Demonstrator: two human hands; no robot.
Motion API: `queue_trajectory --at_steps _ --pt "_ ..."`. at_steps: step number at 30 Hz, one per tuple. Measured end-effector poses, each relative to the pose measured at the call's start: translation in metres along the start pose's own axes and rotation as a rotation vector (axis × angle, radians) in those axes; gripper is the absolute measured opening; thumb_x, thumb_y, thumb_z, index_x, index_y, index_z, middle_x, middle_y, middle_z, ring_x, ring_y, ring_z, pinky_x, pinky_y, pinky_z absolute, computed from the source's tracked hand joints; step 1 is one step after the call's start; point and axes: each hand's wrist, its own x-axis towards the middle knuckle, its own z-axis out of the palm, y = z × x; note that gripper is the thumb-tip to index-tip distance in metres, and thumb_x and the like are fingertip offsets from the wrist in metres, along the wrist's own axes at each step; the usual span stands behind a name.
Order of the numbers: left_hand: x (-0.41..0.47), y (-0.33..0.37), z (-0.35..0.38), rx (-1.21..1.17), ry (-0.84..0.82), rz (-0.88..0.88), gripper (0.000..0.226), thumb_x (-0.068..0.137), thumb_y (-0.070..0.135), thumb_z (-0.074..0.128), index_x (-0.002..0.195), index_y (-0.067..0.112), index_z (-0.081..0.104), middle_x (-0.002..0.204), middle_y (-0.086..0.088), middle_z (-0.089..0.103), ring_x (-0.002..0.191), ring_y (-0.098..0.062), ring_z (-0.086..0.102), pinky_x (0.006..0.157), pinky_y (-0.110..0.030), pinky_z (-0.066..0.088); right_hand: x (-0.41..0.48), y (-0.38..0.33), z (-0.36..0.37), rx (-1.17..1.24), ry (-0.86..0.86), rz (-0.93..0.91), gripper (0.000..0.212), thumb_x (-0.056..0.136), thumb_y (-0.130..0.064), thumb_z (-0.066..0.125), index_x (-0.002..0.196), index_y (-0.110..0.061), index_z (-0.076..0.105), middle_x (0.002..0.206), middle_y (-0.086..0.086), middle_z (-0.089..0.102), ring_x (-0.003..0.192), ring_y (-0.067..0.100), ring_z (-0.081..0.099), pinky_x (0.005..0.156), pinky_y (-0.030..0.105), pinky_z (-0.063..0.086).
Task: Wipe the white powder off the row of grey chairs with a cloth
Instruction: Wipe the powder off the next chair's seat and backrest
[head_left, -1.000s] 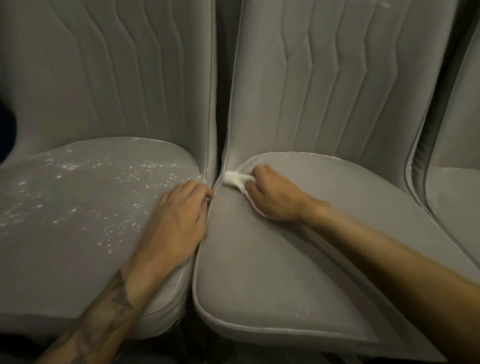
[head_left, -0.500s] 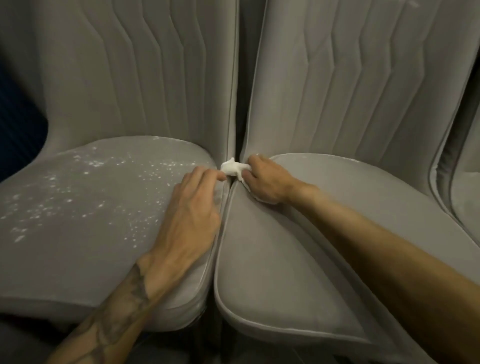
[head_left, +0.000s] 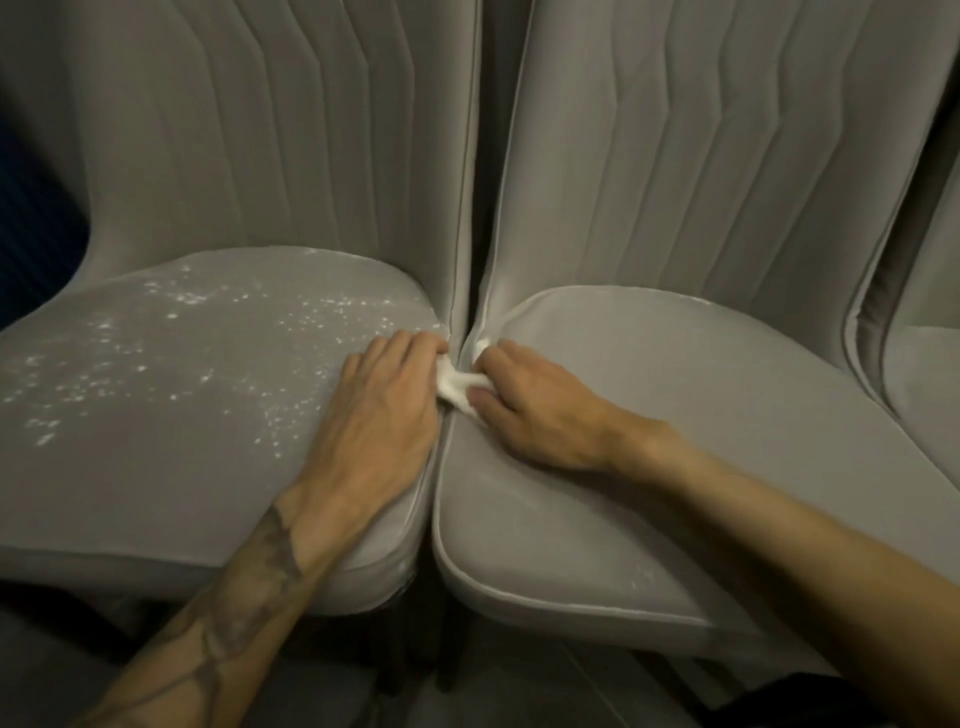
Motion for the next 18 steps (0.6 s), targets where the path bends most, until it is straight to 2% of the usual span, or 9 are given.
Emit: queue_trajectory --at_steps 3,5,8,10,11,15,18 --pt "0.000 -0.002 0.003 0.002 0.001 -0.030 0.026 0.099 0.019 0.045 0.123 0.021 0.055 0.115 -0.001 0.061 0.106 -0.024 0.054 0.090 -0.041 0.040 -0.056 -0.039 -0.008 0.048 -0.019 -0.184 0.018 0.104 -0.031 0.045 0.100 -0.014 0.049 0.097 -0.002 0.047 0.079 0.008 0.036 0.074 0.019 0.028" --pt "0.000 0.000 0.004 0.008 0.009 -0.043 0.020 0.105 0.013 0.044 0.119 0.021 0.056 0.113 -0.001 0.061 0.105 -0.024 0.053 0.090 -0.038 0.036 -0.072 -0.047 -0.015 0.077 -0.087 -0.213 0.018 0.104 -0.034 0.044 0.100 -0.018 0.048 0.095 -0.005 0.046 0.077 0.005 0.037 0.074 0.017 0.030" --pt "0.000 0.002 0.001 0.047 0.024 -0.019 0.017 0.110 0.021 0.039 0.112 0.021 0.056 0.109 -0.002 0.060 0.100 -0.024 0.052 0.087 -0.038 0.035 -0.045 -0.029 -0.016 0.072 -0.110 -0.073 0.020 0.104 -0.032 0.045 0.101 -0.013 0.051 0.096 -0.001 0.049 0.077 0.007 0.041 0.074 0.020 0.035" --pt "-0.001 0.004 -0.001 0.056 0.037 -0.007 0.015 0.110 0.023 0.041 0.108 0.021 0.056 0.106 -0.002 0.059 0.097 -0.025 0.051 0.085 -0.039 0.036 -0.025 -0.017 -0.009 0.019 -0.033 0.046 0.024 0.102 -0.031 0.046 0.102 -0.008 0.052 0.100 0.007 0.053 0.086 0.020 0.050 0.082 0.036 0.040" --pt "-0.002 0.004 -0.001 0.058 0.038 -0.003 0.015 0.109 0.024 0.042 0.106 0.021 0.056 0.105 -0.002 0.059 0.096 -0.024 0.051 0.085 -0.039 0.036 -0.024 -0.017 -0.005 0.008 -0.003 0.074 0.024 0.102 -0.030 0.046 0.102 -0.007 0.052 0.100 0.009 0.053 0.087 0.024 0.050 0.083 0.039 0.039" --pt "-0.001 0.005 -0.002 0.028 0.018 -0.020 0.018 0.110 0.027 0.039 0.106 0.021 0.055 0.106 -0.002 0.058 0.097 -0.021 0.049 0.088 -0.038 0.035 -0.080 -0.061 -0.014 0.006 -0.030 -0.119 0.019 0.104 -0.032 0.044 0.102 -0.014 0.050 0.100 0.000 0.048 0.081 0.011 0.040 0.076 0.022 0.030" --pt "-0.002 0.008 -0.003 0.011 0.056 -0.014 0.017 0.110 0.028 0.040 0.105 0.021 0.055 0.105 -0.001 0.058 0.096 -0.022 0.049 0.089 -0.042 0.038 -0.109 -0.075 -0.022 0.027 -0.105 -0.164 0.017 0.104 -0.036 0.043 0.104 -0.019 0.049 0.100 -0.005 0.046 0.084 0.009 0.041 0.078 0.020 0.033"
